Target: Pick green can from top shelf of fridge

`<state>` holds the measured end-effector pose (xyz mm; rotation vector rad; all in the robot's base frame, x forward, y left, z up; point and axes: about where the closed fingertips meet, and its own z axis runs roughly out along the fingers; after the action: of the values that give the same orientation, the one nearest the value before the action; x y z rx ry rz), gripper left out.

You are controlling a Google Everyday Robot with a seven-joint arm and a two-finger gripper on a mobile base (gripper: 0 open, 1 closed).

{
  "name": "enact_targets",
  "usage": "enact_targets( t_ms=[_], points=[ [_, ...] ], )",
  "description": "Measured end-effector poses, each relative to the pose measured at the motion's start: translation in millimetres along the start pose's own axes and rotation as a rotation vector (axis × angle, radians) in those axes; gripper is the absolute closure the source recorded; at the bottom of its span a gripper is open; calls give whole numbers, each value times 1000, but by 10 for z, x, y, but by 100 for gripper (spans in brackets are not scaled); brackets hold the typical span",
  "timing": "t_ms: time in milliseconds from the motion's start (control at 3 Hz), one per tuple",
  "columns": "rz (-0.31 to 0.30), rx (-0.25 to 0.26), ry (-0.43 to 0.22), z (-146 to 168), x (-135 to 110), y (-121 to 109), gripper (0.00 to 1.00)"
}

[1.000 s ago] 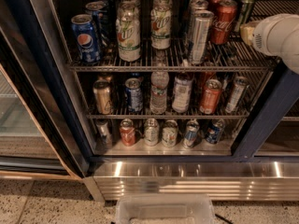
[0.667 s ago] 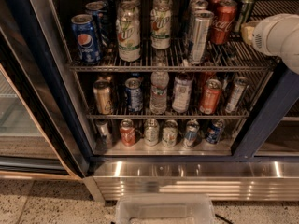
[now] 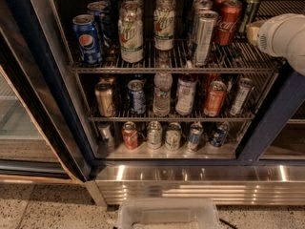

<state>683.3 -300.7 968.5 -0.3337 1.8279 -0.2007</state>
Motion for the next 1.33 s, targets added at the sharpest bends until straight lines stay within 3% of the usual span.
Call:
enact_targets(
  t_ms=[667,1000,1333],
  points=[
    [-13,8,-21,129,-129,-7,75],
    [-13,8,-21,129,-129,-7,81],
    [-13,8,-21,128,-129,-7,65]
  ],
)
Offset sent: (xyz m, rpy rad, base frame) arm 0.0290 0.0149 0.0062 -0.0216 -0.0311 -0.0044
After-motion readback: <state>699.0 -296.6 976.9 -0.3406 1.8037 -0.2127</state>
